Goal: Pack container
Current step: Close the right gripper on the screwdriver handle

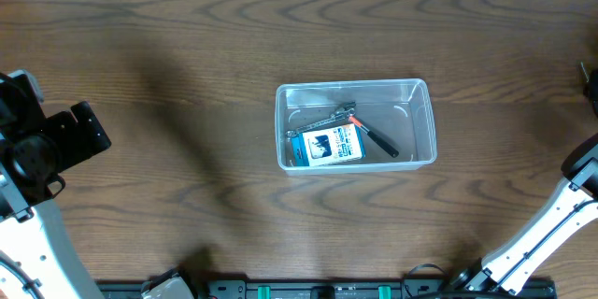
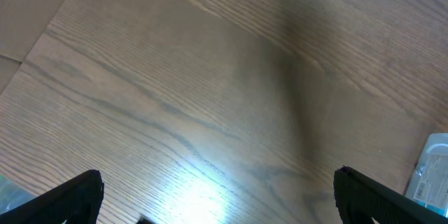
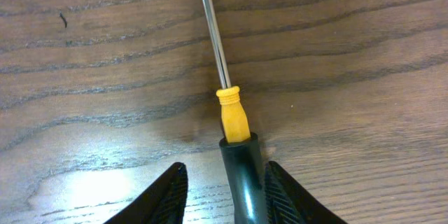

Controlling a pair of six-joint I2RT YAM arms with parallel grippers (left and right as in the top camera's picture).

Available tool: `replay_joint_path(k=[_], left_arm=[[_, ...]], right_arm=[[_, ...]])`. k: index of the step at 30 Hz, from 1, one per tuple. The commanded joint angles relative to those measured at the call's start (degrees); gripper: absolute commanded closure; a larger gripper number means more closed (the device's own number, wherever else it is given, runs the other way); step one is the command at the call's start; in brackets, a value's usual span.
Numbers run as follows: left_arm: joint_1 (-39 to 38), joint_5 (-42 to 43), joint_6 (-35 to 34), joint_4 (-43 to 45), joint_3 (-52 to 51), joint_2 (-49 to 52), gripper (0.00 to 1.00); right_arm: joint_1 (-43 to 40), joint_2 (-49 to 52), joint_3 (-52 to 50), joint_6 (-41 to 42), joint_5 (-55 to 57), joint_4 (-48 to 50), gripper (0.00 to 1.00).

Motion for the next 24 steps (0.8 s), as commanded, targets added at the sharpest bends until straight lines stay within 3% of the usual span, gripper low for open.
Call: replay_joint_path(k=[1,24], left_arm=[[0.3,0.4,-0.7,0.0,0.6,0.1,0.02],[0.3,0.4,-0.7,0.0,0.6,0.1,0.02]], right_arm=[[0.1,0.5,1.2,-0.7,-0.1,0.2,0.59],[-1.2,0.5,0.3,-7.0,-1.1,-2.0,0.54]])
